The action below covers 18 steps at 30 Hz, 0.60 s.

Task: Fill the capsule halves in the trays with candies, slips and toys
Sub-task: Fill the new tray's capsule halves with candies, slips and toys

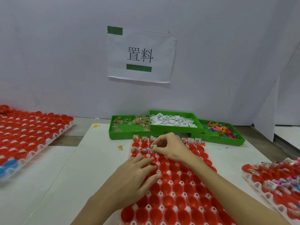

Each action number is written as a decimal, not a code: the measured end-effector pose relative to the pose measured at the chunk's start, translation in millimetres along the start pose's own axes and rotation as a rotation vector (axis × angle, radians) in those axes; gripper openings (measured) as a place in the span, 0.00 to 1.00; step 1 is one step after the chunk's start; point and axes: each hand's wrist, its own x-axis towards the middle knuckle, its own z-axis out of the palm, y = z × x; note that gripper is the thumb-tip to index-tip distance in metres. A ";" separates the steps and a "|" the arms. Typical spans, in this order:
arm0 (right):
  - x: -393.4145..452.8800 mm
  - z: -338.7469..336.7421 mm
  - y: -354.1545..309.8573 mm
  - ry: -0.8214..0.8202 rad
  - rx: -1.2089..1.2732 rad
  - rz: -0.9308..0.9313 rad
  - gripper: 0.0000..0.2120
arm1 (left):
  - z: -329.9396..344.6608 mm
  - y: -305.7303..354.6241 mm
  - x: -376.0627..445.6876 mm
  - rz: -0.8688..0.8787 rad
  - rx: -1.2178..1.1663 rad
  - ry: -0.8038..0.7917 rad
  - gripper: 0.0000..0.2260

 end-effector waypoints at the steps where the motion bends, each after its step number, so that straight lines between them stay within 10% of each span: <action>1: 0.3 1.1 -0.7 -0.004 -0.022 -0.001 0.06 | 0.7 -0.2 -0.3 -0.004 0.004 -0.005 0.32; 18: 12.3 -9.7 -15.0 -0.147 -0.131 -0.001 0.03 | 3.1 -1.0 0.6 -0.010 0.008 -0.042 0.33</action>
